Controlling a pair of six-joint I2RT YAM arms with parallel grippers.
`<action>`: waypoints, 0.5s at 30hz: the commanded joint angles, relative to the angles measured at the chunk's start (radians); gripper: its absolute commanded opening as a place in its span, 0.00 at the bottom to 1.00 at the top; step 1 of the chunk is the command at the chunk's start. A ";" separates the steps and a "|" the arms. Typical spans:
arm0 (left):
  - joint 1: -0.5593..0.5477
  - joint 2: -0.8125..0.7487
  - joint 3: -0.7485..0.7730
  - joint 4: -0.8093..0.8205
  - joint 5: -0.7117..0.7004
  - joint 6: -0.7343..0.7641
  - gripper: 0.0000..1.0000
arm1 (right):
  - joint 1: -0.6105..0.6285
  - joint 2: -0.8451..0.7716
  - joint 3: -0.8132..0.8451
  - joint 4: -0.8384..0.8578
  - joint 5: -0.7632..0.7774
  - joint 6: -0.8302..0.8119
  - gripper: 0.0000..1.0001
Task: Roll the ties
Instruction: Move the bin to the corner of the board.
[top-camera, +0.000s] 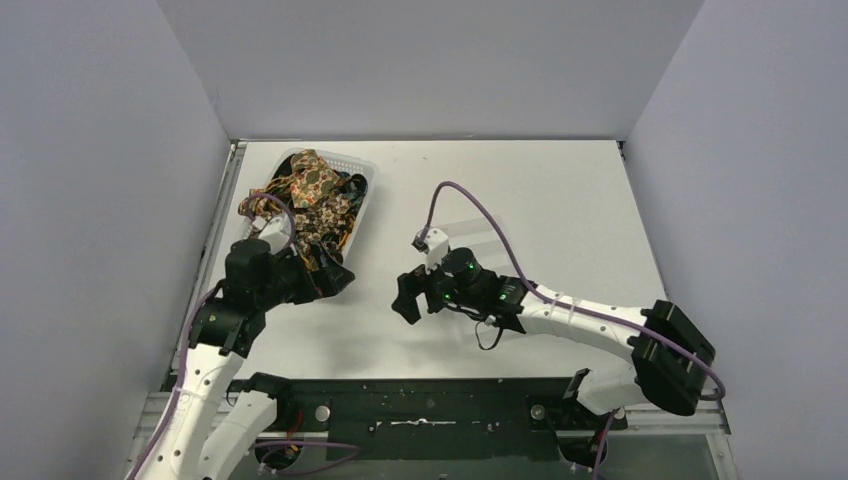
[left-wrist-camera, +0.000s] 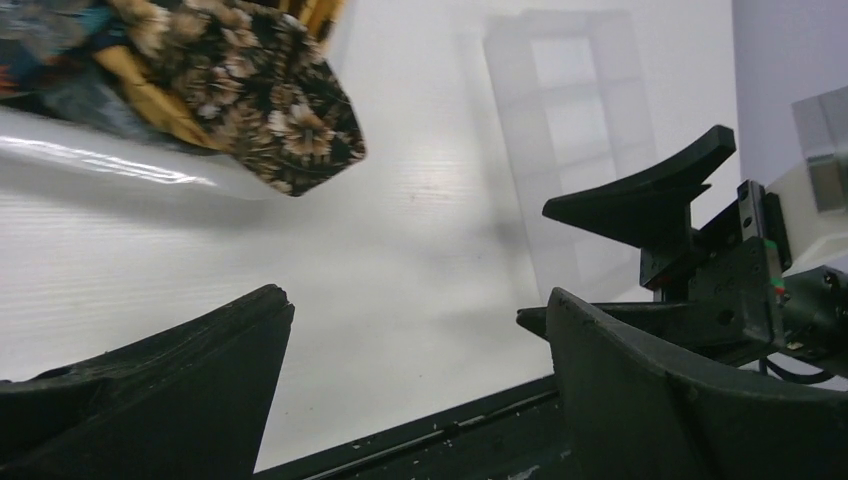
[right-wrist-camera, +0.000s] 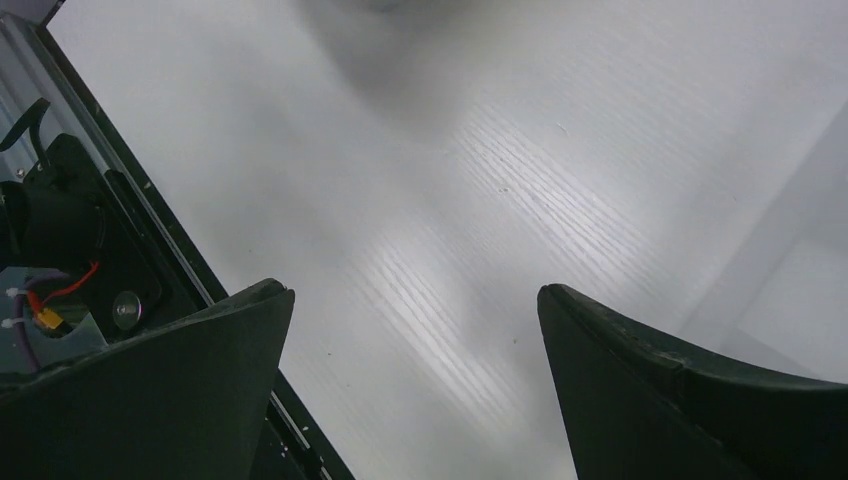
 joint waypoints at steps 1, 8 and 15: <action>-0.117 0.072 -0.010 0.215 0.131 -0.009 0.97 | -0.016 -0.135 -0.106 -0.002 0.060 0.106 1.00; -0.442 0.337 0.033 0.325 -0.138 -0.053 0.97 | -0.014 -0.311 -0.236 0.000 0.015 0.194 1.00; -0.430 0.547 0.072 0.383 -0.417 -0.103 0.97 | 0.100 -0.440 -0.380 0.024 -0.028 0.210 1.00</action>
